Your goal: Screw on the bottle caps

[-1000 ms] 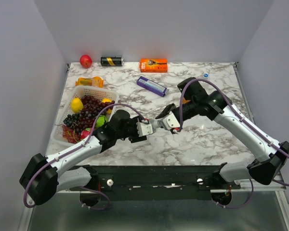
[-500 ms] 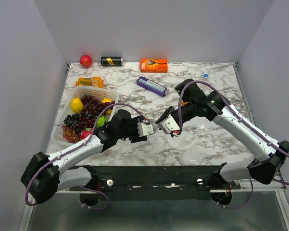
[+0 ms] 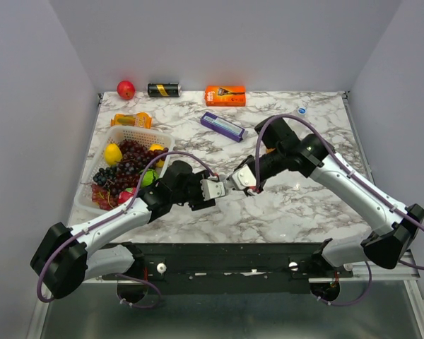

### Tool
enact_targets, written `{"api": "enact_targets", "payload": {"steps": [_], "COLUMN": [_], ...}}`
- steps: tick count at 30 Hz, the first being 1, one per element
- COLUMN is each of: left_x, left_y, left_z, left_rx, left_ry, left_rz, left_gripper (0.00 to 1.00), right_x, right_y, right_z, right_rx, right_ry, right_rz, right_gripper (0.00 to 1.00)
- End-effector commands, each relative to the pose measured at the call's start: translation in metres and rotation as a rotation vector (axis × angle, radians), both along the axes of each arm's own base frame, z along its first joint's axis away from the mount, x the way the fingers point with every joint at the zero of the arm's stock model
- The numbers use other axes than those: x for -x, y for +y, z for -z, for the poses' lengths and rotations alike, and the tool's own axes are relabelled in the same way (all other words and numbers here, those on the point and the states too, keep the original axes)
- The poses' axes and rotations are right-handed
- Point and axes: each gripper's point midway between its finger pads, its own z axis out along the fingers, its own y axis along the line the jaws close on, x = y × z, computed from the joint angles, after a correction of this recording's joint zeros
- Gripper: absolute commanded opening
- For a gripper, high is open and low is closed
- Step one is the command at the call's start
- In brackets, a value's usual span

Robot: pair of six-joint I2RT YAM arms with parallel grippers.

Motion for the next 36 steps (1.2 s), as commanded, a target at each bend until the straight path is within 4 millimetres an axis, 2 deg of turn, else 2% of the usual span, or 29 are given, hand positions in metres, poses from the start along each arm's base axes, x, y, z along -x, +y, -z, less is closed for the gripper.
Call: {"api": "enact_targets", "payload": {"steps": [1, 4, 9, 13, 14, 15, 16, 17, 18, 19, 20, 21, 22, 23, 24, 26, 29, 30, 33, 36], "left_x": [-0.007, -0.006, -0.006, -0.006, -0.008, -0.011, -0.014, -0.033, -0.041, -0.053, -0.064, -0.078, -0.084, -0.092, -0.099, -0.106, -0.115, -0.116, -0.12, -0.118], "left_y": [-0.01, -0.009, -0.009, -0.009, -0.009, -0.007, -0.005, 0.001, 0.005, 0.012, 0.016, 0.032, 0.039, 0.042, 0.053, 0.059, 0.066, 0.065, 0.071, 0.075], "left_z": [-0.023, -0.021, -0.02, -0.019, -0.019, -0.02, -0.016, -0.025, -0.029, -0.034, -0.045, -0.053, -0.056, -0.07, -0.078, -0.093, -0.105, -0.106, -0.105, -0.097], "left_rx": [0.067, 0.062, 0.061, 0.059, 0.057, 0.059, 0.053, 0.07, 0.094, 0.109, 0.146, 0.138, 0.133, 0.171, 0.163, 0.159, 0.086, 0.067, -0.032, -0.11], "left_ry": [-0.047, -0.046, -0.044, -0.041, -0.05, -0.06, -0.067, -0.131, -0.148, -0.184, -0.247, -0.309, -0.348, -0.403, -0.451, -0.531, -0.629, -0.649, -0.732, -0.778], "left_rz": [0.008, 0.01, 0.013, 0.011, 0.001, -0.015, -0.04, -0.136, -0.207, -0.287, -0.349, -0.466, -0.508, -0.546, -0.614, -0.65, -0.676, -0.674, -0.662, -0.625], "left_gripper": [0.0, 0.0, 0.0, 0.0, 0.0, 0.0, 0.0, 0.0, 0.0, 0.0, 0.0, 0.0, 0.0, 0.0, 0.0, 0.0, 0.0, 0.0, 0.0, 0.0], "right_x": [-0.012, -0.016, -0.022, -0.021, -0.022, -0.025, -0.028, -0.03, -0.041, -0.045, -0.051, -0.063, -0.068, -0.078, -0.088, -0.089, -0.081, -0.068, -0.066, -0.078], "right_y": [0.001, 0.001, -0.001, 0.001, 0.002, 0.004, 0.006, 0.009, 0.011, 0.014, 0.017, 0.016, 0.02, 0.024, 0.022, 0.023, 0.025, 0.022, 0.025, 0.029], "right_z": [0.008, 0.006, 0.005, -0.003, -0.003, -0.002, -0.01, -0.012, -0.009, -0.022, -0.027, -0.026, -0.01, -0.024, -0.018, 0.0, 0.008, 0.012, 0.011, 0.002], "right_rx": [0.019, 0.014, 0.028, 0.014, 0.014, 0.02, 0.011, 0.007, 0.019, 0.002, 0.001, 0.009, 0.072, 0.058, 0.08, 0.125, 0.202, 0.266, 0.313, 0.28], "right_ry": [-0.007, -0.019, -0.021, 0.019, 0.034, 0.06, 0.122, 0.181, 0.252, 0.364, 0.432, 0.513, 0.695, 0.759, 0.849, 1.096, 1.494, 1.7, 1.833, 1.861], "right_rz": [0.082, 0.102, 0.139, 0.17, 0.184, 0.207, 0.265, 0.295, 0.35, 0.438, 0.496, 0.57, 0.686, 0.74, 0.826, 0.961, 1.015, 0.942, 0.875, 0.849], "right_gripper": [0.43, 0.46, 0.42, 0.28, 0.2, 0.17, 0.15, 0.11, 0.09, 0.07, 0.0, 0.01, 0.0, 0.01, 0.0, 0.01, 0.0, 0.0, 0.0, 0.0]}}
